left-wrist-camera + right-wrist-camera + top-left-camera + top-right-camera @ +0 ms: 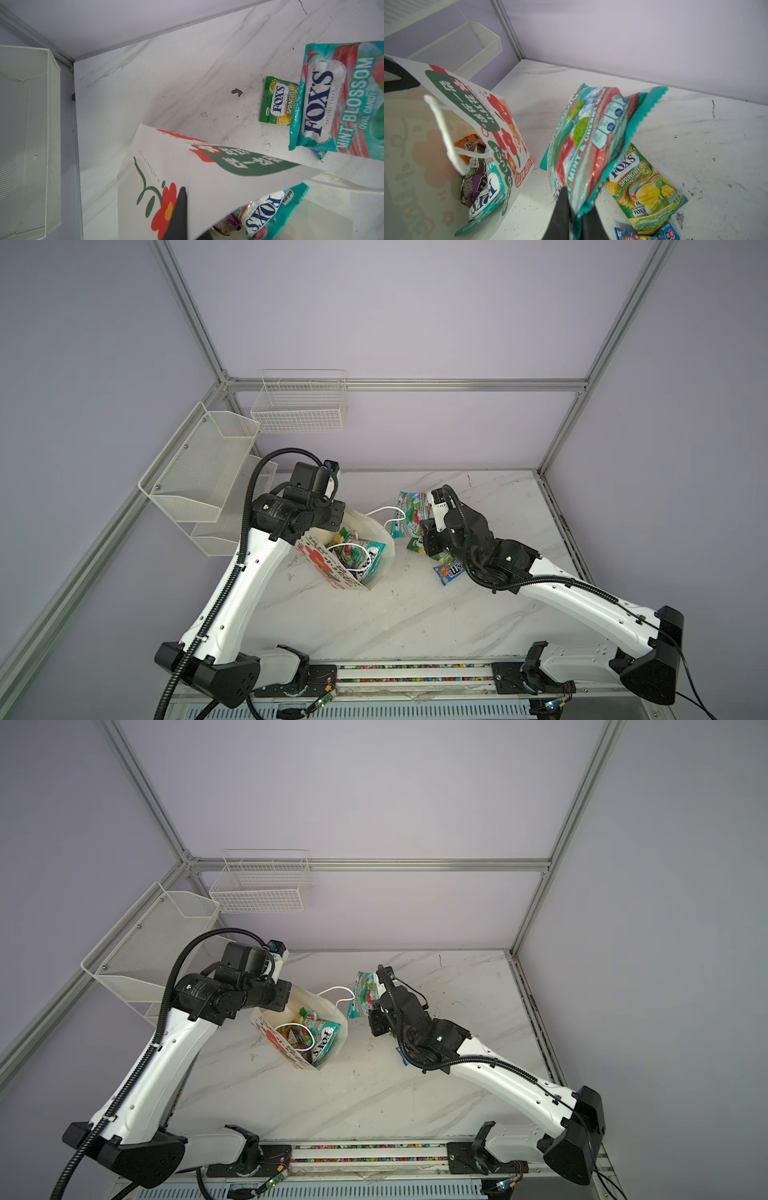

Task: Place the snacks into the paper bag
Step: 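Lift the Mint Blossom bag upward with the right gripper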

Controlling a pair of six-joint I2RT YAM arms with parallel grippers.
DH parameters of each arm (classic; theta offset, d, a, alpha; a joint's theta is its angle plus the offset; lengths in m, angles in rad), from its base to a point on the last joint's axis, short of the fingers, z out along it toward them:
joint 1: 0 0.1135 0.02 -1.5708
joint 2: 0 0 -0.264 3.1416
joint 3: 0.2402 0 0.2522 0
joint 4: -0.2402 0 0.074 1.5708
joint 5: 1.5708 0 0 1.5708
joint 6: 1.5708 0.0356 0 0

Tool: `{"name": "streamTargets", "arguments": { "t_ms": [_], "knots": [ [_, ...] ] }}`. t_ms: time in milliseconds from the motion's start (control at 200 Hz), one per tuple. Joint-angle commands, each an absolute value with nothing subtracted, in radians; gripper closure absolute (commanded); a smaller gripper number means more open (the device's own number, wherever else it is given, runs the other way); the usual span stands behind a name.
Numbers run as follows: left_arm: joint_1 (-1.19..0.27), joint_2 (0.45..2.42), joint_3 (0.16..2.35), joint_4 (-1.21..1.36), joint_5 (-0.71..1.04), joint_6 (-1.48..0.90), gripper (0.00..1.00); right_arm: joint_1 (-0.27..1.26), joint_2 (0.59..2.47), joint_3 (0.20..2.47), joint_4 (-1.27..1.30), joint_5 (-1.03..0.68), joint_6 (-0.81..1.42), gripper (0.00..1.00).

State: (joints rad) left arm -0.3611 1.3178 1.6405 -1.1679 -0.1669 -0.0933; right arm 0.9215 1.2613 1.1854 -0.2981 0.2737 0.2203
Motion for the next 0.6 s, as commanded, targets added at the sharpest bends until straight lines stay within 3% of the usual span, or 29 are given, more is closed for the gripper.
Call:
{"name": "streamTargets", "arguments": {
  "t_ms": [0, 595],
  "knots": [
    [-0.364, 1.287, 1.638, -1.149, -0.154, -0.098, 1.00, 0.928, 1.236, 1.186, -0.235, 0.289, 0.199, 1.00],
    [-0.366, 1.295, 1.643, -1.149, -0.153, -0.098, 1.00, 0.928, 1.159, 1.154, -0.211, 0.296, 0.181, 1.00]
  ]
}}
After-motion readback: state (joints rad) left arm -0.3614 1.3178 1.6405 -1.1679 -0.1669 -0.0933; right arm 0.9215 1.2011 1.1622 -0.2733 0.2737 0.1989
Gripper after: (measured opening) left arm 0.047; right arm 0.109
